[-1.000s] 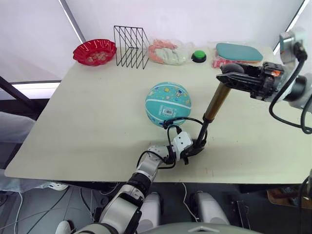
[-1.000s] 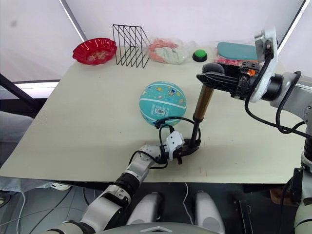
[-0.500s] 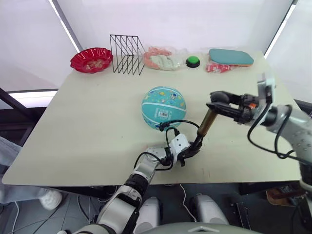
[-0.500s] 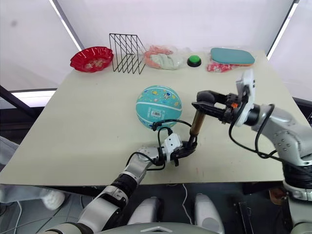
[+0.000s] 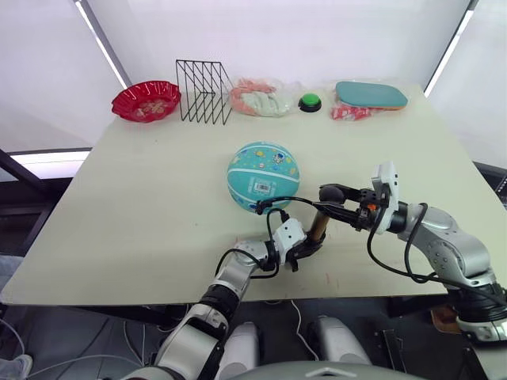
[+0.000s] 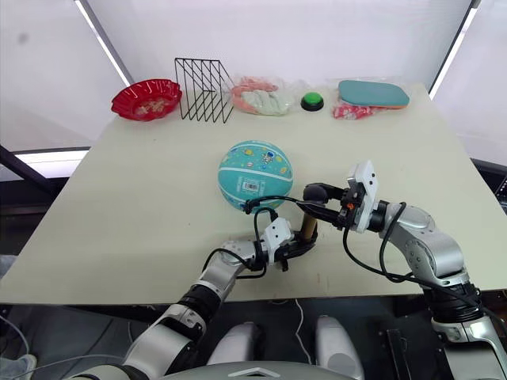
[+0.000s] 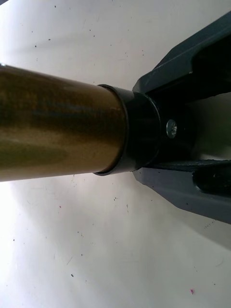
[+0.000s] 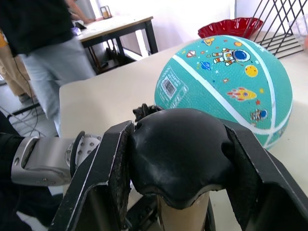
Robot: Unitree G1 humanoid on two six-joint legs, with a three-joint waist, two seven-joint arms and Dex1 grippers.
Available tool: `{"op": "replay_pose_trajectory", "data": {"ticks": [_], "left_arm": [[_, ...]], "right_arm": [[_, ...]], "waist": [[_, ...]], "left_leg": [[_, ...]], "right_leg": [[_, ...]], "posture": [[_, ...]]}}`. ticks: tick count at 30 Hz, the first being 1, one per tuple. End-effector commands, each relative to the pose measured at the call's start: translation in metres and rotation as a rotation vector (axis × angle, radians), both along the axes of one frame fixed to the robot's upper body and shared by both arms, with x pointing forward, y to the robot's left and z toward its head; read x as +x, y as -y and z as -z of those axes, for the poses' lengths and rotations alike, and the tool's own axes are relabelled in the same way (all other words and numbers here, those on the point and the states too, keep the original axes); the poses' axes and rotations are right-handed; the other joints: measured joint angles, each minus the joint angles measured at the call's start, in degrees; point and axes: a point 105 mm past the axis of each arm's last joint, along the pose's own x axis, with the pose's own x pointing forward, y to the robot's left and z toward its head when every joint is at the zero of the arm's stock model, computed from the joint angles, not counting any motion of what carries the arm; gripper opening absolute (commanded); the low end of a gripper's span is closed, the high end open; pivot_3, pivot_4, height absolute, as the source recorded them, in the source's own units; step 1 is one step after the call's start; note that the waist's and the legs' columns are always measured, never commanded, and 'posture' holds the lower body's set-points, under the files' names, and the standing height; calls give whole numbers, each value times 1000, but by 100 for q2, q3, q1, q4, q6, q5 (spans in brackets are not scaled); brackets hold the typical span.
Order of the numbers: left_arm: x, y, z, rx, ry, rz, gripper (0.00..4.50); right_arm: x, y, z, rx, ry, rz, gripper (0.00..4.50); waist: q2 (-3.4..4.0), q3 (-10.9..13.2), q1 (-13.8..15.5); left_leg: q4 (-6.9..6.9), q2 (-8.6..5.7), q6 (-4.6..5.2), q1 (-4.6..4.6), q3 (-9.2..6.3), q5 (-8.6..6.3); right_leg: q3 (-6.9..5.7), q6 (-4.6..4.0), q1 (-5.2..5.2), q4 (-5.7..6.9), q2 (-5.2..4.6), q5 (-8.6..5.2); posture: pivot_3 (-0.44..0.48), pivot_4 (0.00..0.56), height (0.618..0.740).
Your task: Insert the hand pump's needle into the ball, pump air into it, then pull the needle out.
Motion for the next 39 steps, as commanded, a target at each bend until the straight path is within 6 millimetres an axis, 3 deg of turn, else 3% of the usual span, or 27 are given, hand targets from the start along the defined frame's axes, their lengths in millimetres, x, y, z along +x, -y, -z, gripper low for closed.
{"op": "replay_pose_trajectory", "data": {"ticks": [1,7,13,16,21,27,32,34,39], "left_arm": [[-15,-7,27,40,-108,-2,1050],[-18,-4,28,37,-114,10,1050],[-18,-2,28,34,-113,21,1050],[-18,-2,27,35,-112,23,1050],[-19,-2,27,35,-111,24,1050],[-20,-3,26,33,-108,22,1050],[-20,-6,26,29,-106,-4,1050],[-20,-7,26,28,-109,-10,1050],[-20,-8,26,34,-111,-11,1050]], "right_arm": [[0,17,-42,3,58,40,2035],[-13,34,-118,73,158,34,2035],[-22,43,-163,124,193,37,2035],[-19,45,-167,122,184,53,2035],[-9,41,-127,70,84,67,2035],[-3,27,-60,10,-68,28,2035],[-4,17,12,-16,-202,51,2035],[-5,12,46,-44,-254,72,2035],[-9,2,81,-118,-247,50,2035]], "waist": [[7,14,15],[6,72,154],[-6,110,238],[-7,113,244],[-10,111,240],[-1,62,167],[11,29,62],[-16,-22,52],[-19,-37,32]], "left_leg": [[0,0,0,-1,0,0],[28,-23,0,-122,-11,2],[30,-26,1,-126,-8,2],[30,-24,2,-126,-10,2],[30,-23,2,-125,-7,2],[28,-13,2,-97,-2,2],[17,-9,2,-79,3,1],[16,1,2,-77,2,1],[-4,18,-1,13,2,-3]], "right_leg": [[0,0,0,0,-1,0],[-4,19,-97,0,-17,13],[-1,18,-101,-1,-22,13],[-4,18,-101,-1,-19,13],[-2,18,-100,-1,-18,13],[3,17,-80,5,-7,11],[5,12,-41,2,-5,7],[4,12,-40,2,4,7],[3,-18,9,2,21,-12]], "posture": [[0,150,740],[0,150,740],[0,150,740],[0,150,740],[0,150,740],[0,150,740],[0,150,740],[0,150,740],[0,150,740]]}}
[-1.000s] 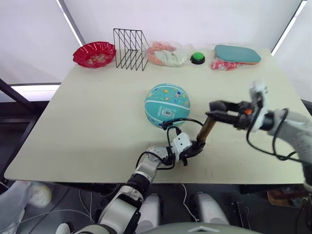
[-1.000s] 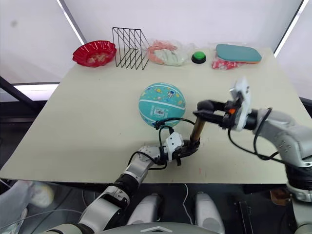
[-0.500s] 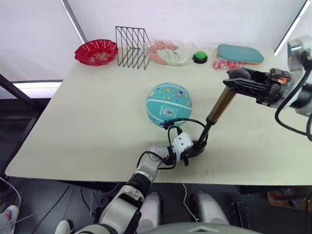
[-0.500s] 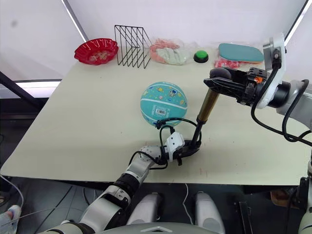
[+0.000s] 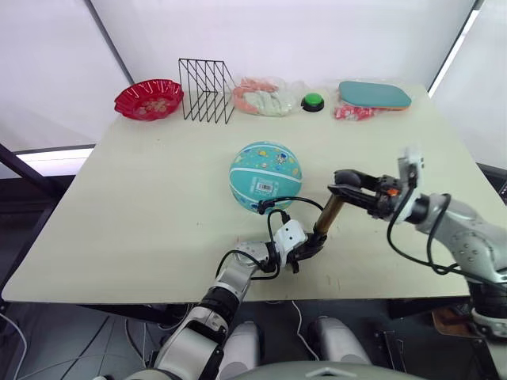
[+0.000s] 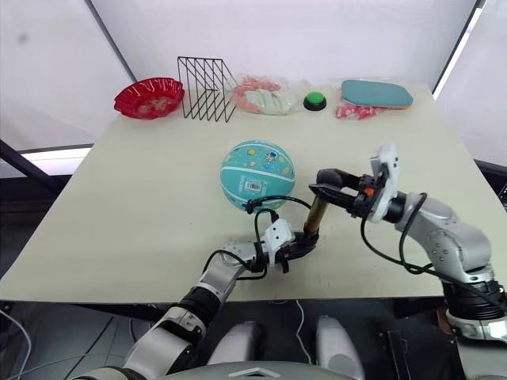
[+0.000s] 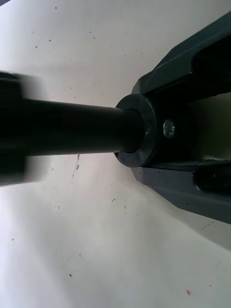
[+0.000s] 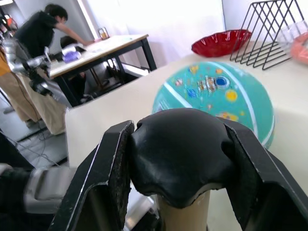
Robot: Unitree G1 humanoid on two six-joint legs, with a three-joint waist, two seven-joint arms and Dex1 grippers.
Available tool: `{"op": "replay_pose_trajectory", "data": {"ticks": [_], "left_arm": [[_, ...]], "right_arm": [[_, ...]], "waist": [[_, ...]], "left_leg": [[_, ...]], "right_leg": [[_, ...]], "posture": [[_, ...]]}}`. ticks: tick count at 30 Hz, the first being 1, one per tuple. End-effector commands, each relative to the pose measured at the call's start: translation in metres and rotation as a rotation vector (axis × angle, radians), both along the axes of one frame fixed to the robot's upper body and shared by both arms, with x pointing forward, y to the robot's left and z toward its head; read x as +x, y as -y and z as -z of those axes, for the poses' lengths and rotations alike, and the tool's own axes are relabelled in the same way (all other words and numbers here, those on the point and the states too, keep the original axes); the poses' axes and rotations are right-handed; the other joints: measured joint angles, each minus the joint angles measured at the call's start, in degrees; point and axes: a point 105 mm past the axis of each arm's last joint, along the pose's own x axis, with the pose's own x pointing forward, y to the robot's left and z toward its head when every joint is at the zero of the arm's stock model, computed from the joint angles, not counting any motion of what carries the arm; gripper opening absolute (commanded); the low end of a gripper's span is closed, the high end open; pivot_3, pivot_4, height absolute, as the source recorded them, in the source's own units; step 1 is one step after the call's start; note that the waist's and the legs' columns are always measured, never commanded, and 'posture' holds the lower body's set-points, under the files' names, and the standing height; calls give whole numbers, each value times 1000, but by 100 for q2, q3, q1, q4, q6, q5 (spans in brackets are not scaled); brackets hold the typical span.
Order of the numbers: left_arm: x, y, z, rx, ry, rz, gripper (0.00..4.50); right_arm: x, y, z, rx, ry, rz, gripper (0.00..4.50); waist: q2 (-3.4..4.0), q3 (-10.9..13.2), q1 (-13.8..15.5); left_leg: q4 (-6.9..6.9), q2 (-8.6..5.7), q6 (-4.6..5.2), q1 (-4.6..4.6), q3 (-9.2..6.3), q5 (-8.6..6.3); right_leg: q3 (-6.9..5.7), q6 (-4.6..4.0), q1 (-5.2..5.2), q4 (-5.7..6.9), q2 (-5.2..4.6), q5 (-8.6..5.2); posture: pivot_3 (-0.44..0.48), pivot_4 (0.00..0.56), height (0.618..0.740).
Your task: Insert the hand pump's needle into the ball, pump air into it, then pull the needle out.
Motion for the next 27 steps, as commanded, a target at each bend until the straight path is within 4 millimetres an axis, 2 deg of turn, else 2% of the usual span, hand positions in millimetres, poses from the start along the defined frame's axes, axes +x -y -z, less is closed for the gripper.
{"op": "replay_pose_trajectory", "data": {"ticks": [1,4,5,9,11,12,14,16,24,27], "left_arm": [[-16,-6,24,33,-102,0,1050],[-16,-6,24,34,-103,2,1050],[-16,-6,24,34,-104,2,1050],[-15,-7,25,36,-108,2,1050],[-16,-6,26,35,-111,4,1050],[-16,-6,26,35,-112,5,1050],[-16,-4,27,37,-117,8,1050],[-17,-3,29,39,-122,13,1050],[-18,-3,31,45,-128,21,1050],[-18,-4,32,47,-130,21,1050]], "right_arm": [[-9,-4,77,-200,-195,1,2035],[-4,-3,65,-176,-159,8,2035],[-1,0,54,-174,-126,9,2035],[-1,12,-30,-92,76,-13,2035],[-7,15,-59,-55,126,-37,2035],[-9,16,-67,-45,134,-42,2035],[-14,22,-107,-15,205,-56,2035],[-20,27,-137,10,252,-63,2035],[-38,37,-198,74,313,-81,2035],[-41,36,-204,82,306,-96,2035]], "waist": [[0,0,-11],[2,-1,-29],[2,-1,-30],[21,46,-5],[17,89,51],[22,101,67],[35,110,85],[36,128,113],[11,161,209],[17,188,215]], "left_leg": [[0,1,-1,1,-2,0],[0,1,-3,1,-3,-2],[0,1,-4,0,-4,-2],[1,-9,-6,-11,-6,-3],[3,-13,-6,-24,-8,-3],[7,-15,-6,-39,-10,-3],[12,-27,-5,-77,-12,-2],[29,-40,-5,-131,-12,-1],[37,-42,-4,-141,-15,-1],[39,-41,-4,-145,-15,-1]], "right_leg": [[-1,0,0,0,1,0],[-3,-1,0,2,-1,0],[-4,-1,0,1,-1,0],[-6,1,-10,1,-10,0],[-8,3,-18,0,-15,2],[-11,4,-26,-1,-17,3],[-12,16,-56,0,-28,4],[-6,34,-106,4,-38,15],[-10,34,-110,2,-41,16],[-10,34,-113,5,-41,16]], "posture": [[0,150,740],[0,150,740],[0,150,740],[0,150,740],[0,150,740],[0,150,740],[0,150,740],[0,150,740],[0,150,740],[0,150,740]]}}
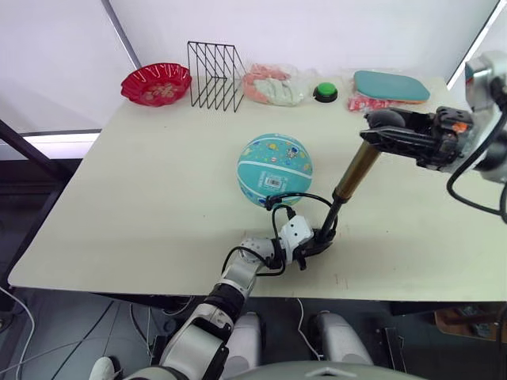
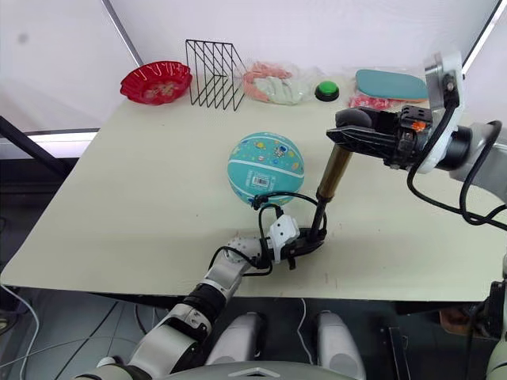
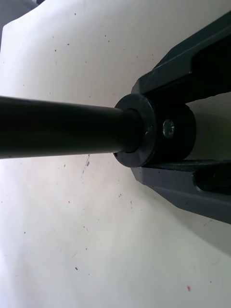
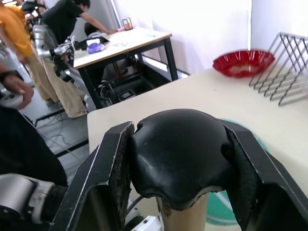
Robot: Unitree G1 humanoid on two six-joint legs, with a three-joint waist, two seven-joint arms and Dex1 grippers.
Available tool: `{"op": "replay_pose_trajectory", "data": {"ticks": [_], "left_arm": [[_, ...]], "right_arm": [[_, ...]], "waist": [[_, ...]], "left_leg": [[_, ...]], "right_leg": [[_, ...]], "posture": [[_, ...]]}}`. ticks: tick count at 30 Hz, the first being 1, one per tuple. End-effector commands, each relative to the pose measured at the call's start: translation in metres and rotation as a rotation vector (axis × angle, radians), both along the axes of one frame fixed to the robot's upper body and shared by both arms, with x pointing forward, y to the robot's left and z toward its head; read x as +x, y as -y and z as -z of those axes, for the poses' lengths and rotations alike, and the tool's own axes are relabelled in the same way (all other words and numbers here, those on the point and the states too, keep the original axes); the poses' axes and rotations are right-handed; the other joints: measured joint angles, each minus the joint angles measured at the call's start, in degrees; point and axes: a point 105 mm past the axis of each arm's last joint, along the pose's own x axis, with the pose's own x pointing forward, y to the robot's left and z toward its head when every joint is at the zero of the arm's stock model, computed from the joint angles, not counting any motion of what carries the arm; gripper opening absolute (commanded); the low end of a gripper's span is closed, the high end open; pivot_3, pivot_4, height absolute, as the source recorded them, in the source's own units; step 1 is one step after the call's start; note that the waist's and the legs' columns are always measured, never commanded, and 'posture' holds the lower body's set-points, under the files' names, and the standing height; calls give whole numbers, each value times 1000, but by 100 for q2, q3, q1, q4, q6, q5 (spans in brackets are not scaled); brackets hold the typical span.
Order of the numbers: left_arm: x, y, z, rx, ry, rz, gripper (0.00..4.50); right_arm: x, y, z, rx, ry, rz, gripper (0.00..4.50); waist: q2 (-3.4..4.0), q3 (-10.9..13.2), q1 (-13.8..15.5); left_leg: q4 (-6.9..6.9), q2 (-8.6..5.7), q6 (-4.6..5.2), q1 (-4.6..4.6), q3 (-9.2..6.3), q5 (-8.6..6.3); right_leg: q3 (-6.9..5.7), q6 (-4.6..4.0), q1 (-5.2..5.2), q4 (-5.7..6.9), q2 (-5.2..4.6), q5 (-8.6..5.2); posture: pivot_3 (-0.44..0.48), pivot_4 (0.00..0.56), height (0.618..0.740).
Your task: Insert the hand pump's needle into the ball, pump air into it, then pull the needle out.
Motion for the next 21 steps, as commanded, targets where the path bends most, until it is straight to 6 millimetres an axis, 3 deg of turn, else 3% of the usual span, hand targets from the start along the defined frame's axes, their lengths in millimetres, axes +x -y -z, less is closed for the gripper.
{"op": "replay_pose_trajectory", "data": {"ticks": [1,5,9,12,14,17,21], "left_arm": [[-19,-20,48,112,-168,-26,1050],[-19,-19,48,112,-166,-25,1050],[-19,-19,46,109,-160,-27,1050],[-19,-20,46,109,-157,-31,1050],[-19,-21,46,105,-157,-42,1050],[-19,-22,46,105,-157,-46,1050],[-20,-23,46,106,-158,-47,1050]], "right_arm": [[-18,7,-45,70,188,-12,2035],[-4,-3,3,-34,75,7,2035],[7,-7,72,-166,-38,22,2035],[9,-10,91,-141,-73,12,2035],[10,-18,122,-164,-115,5,2035],[9,-25,148,-183,-142,-4,2035],[5,-34,209,-256,-222,-10,2035]], "waist": [[2,5,3],[-3,-1,10],[-15,-35,-10],[-16,-80,-105],[-7,-97,-174],[-4,-101,-200],[-8,-179,-211]], "left_leg": [[0,0,0,-2,0,0],[0,-1,0,-7,0,0],[-1,2,0,21,3,0],[-3,9,0,44,8,-1],[-7,13,-1,61,7,-2],[-24,22,-2,114,12,-2],[-36,32,-2,142,11,-2]], "right_leg": [[0,0,-1,0,0,0],[-2,-1,-1,-4,-1,0],[2,0,19,1,3,-1],[4,1,48,-2,9,-2],[1,-2,84,-4,10,-5],[3,-30,114,-2,14,-22],[2,-27,116,-1,27,-20]], "posture": [[0,150,740],[0,150,740],[0,150,740],[0,150,740],[0,150,740],[0,150,740],[0,150,740]]}}
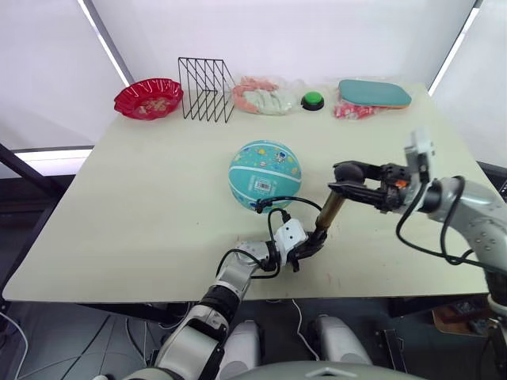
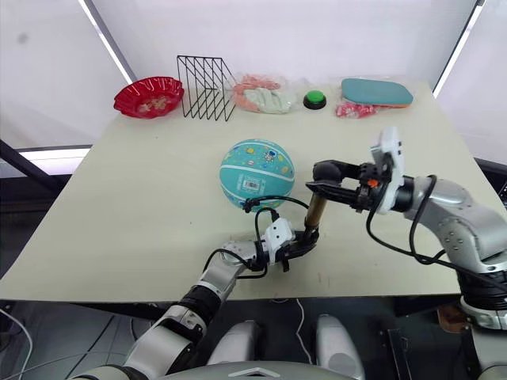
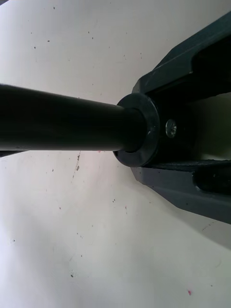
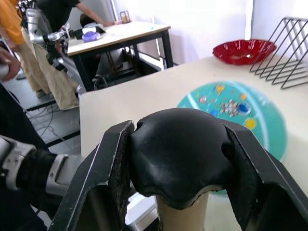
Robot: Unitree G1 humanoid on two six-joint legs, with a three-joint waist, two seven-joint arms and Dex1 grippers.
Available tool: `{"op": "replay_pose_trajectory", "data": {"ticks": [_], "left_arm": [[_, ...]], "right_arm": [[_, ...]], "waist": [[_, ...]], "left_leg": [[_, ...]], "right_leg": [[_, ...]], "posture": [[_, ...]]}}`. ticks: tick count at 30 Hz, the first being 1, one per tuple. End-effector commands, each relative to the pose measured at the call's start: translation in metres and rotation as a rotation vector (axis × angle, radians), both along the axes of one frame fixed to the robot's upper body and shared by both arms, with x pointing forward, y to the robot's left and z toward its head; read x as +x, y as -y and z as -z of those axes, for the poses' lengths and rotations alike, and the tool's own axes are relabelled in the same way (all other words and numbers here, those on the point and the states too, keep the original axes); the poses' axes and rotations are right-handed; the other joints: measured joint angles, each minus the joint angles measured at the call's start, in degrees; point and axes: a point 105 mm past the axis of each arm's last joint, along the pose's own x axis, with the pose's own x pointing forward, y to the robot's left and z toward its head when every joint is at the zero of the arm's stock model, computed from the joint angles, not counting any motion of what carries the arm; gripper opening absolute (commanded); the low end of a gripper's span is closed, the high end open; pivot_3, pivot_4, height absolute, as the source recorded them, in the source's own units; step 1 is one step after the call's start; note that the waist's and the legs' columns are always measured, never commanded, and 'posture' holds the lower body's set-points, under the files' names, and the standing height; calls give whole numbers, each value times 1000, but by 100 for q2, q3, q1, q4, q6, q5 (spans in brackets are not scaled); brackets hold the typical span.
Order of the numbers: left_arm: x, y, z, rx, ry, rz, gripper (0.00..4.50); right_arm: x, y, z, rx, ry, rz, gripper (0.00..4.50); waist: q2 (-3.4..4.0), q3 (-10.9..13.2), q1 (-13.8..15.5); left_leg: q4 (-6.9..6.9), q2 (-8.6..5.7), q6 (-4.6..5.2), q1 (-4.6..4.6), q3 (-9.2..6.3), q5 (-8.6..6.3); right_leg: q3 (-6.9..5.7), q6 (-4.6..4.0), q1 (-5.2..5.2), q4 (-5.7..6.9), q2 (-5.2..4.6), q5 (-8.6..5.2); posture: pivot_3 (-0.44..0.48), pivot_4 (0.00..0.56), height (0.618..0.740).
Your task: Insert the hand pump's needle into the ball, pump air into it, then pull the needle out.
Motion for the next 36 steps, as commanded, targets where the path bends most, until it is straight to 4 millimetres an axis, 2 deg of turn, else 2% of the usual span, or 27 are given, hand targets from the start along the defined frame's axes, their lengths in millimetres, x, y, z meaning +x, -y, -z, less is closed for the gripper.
{"op": "replay_pose_trajectory", "data": {"ticks": [1,2,4,7,10,14,17,21,24,25,28,29,32,36], "left_arm": [[-19,-8,30,39,-128,-7,1050],[-19,-7,30,40,-127,-5,1050],[-19,-8,29,42,-127,-4,1050],[-18,-9,29,44,-127,-5,1050],[-17,-9,29,46,-127,-4,1050],[-18,-7,29,44,-129,3,1050],[-19,-7,29,42,-129,8,1050],[-19,-6,29,41,-130,12,1050],[-19,-4,29,39,-130,16,1050],[-19,-4,29,38,-130,18,1050],[-19,-4,29,37,-130,18,1050],[-19,-4,29,36,-129,17,1050],[-19,-4,29,33,-129,13,1050],[-20,-6,30,33,-130,3,1050]], "right_arm": [[-9,-4,98,-212,-233,8,2035],[-9,-5,102,-211,-235,7,2035],[-5,-4,95,-191,-211,20,2035],[5,0,52,-103,-128,43,2035],[5,5,23,-71,-68,44,2035],[0,19,-49,30,49,39,2035],[-7,25,-74,53,68,27,2035],[-15,37,-122,99,129,30,2035],[-15,44,-141,130,138,41,2035],[-14,46,-144,135,136,45,2035],[-8,47,-132,115,88,58,2035],[-5,46,-121,92,58,64,2035],[-3,40,-73,-16,-61,60,2035],[-7,28,-30,-96,-146,14,2035]], "waist": [[3,-34,-1],[1,-42,-2],[-4,-48,-1],[-2,-46,0],[4,-25,18],[28,62,72],[28,66,92],[19,86,120],[13,92,134],[10,94,140],[2,98,158],[2,98,158],[-3,92,196],[9,59,115]], "left_leg": [[-1,1,0,3,0,0],[-1,1,0,3,0,0],[-1,0,0,3,-1,0],[-1,0,-1,2,2,-1],[-1,-2,-1,-3,-5,-1],[4,-10,-1,-28,-7,-1],[18,-26,-1,-89,-13,0],[26,-32,0,-115,-16,0],[26,-32,0,-118,-16,1],[26,-31,0,-118,-16,1],[26,-30,0,-120,-14,1],[26,-30,1,-119,-9,1],[25,-29,1,-115,-11,1],[24,-25,1,-100,-4,1]], "right_leg": [[1,-1,0,-1,3,-1],[2,-1,0,-1,4,-1],[2,-1,0,-2,4,-1],[4,-1,-2,-1,2,-1],[-2,-1,-6,-1,0,-1],[-4,1,-20,-3,-9,0],[-7,15,-66,-3,-22,9],[-8,16,-87,-1,-28,10],[-8,17,-93,1,-27,11],[-8,17,-94,2,-26,11],[-7,17,-96,2,-25,10],[-3,17,-96,2,-26,11],[-5,17,-94,2,-24,11],[2,18,-79,3,-21,10]], "posture": [[0,150,740],[0,150,740],[0,150,740],[0,150,740],[0,150,740],[0,150,740],[0,150,740],[0,150,740],[0,150,740],[0,150,740],[0,150,740],[0,150,740],[0,150,740],[0,150,740]]}}
